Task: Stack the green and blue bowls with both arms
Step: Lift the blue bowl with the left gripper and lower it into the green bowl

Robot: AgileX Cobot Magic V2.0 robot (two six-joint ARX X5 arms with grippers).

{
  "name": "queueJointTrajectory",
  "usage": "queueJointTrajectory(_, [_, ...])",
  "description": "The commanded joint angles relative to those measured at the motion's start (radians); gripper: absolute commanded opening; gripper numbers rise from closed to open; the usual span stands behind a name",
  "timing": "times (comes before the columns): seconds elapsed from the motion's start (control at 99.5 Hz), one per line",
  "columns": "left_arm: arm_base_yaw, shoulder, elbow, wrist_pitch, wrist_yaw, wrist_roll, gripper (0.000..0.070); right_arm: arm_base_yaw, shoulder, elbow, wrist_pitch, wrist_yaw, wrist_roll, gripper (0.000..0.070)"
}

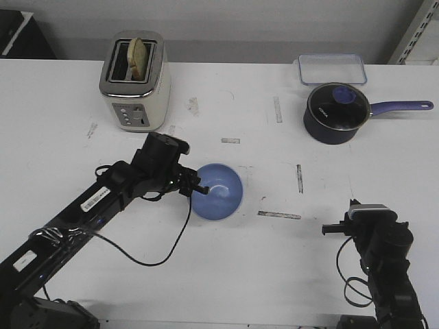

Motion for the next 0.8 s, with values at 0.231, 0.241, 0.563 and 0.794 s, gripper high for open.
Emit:
queueJointTrajectory(0.231, [-0.011,0.089,0.019,0.051,-0.043,-0.003,0.0,0.001,0.006,-0.001,0.009,-0.001,-0.005,0.0008])
queueJointTrajectory(0.241, [-0.011,0.089,0.019,0.054,-0.043,-0.003,0.0,0.001,0.006,-0.001,0.009,-0.001,-0.005,0.0008])
queueJointTrajectory(0.563, [-0.011,0.089,0.019,0.034,-0.043,-0.003,0.0001,0.001,0.006,-0.001,0.009,-0.001,-0.005,0.0008])
queueJointTrajectory(0.794, [-0.011,0.089,0.019,0.045,-0.043,-0.003,0.0075,0.001,0.006,-0.001,0.009,-0.001,-0.005,0.0008])
